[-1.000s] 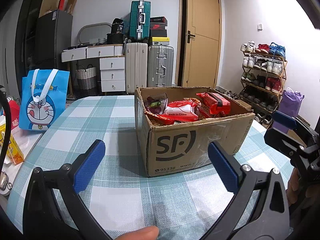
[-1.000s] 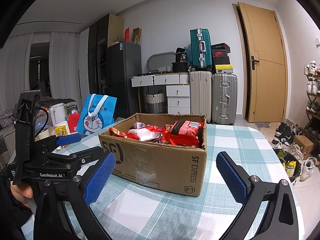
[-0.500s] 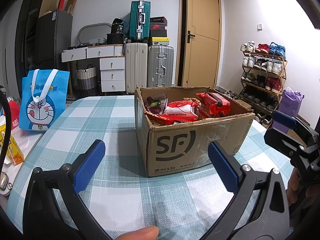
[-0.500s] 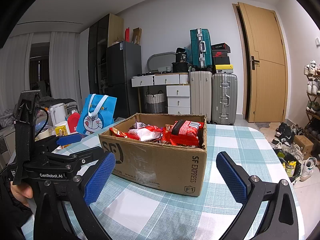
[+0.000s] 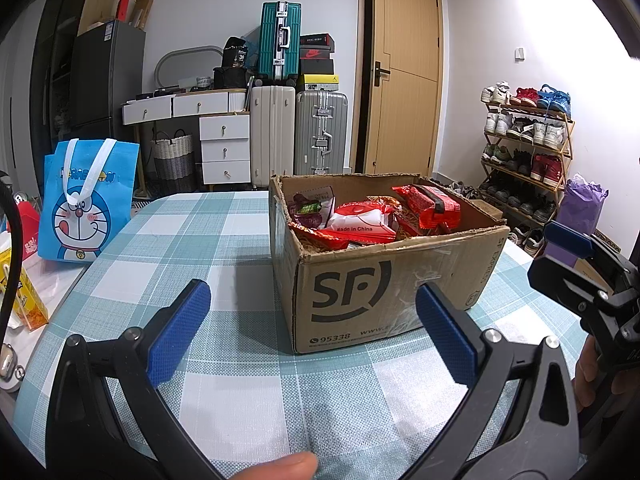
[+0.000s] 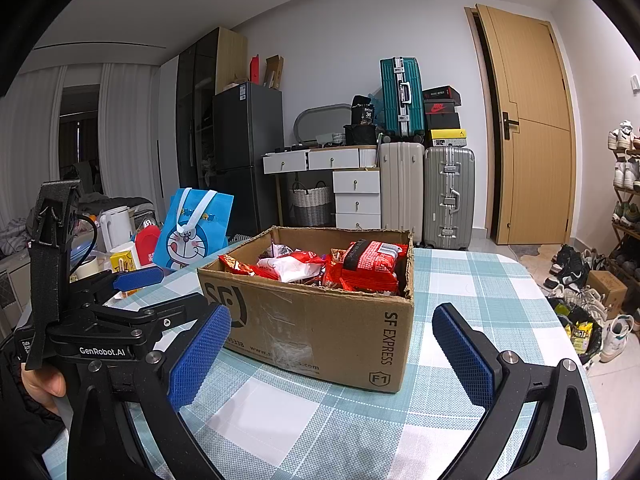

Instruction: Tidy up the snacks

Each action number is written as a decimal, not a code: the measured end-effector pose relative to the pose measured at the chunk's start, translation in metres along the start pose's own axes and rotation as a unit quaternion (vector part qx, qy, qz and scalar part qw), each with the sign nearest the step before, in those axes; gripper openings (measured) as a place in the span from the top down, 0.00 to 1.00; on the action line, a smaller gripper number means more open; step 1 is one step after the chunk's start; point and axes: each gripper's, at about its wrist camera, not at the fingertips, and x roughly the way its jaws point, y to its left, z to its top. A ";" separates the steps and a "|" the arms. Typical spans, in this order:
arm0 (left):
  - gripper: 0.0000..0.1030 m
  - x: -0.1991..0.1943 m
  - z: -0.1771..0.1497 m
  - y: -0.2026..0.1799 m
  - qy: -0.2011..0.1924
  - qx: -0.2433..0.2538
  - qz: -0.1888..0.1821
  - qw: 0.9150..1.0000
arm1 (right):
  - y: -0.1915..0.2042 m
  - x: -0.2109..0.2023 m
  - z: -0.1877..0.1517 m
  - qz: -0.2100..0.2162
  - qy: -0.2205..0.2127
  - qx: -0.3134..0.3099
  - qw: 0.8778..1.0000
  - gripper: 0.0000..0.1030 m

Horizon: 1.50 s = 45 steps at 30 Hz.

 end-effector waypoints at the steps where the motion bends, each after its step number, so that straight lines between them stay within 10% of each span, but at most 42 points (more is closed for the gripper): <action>1: 0.01 0.000 0.000 0.000 0.000 0.000 0.000 1.000 | 0.000 0.000 0.000 0.000 0.000 0.000 1.000 0.00; 45: 0.01 0.000 -0.001 0.000 -0.001 0.000 0.000 1.000 | 0.000 0.000 0.000 0.000 0.000 0.001 1.000 0.00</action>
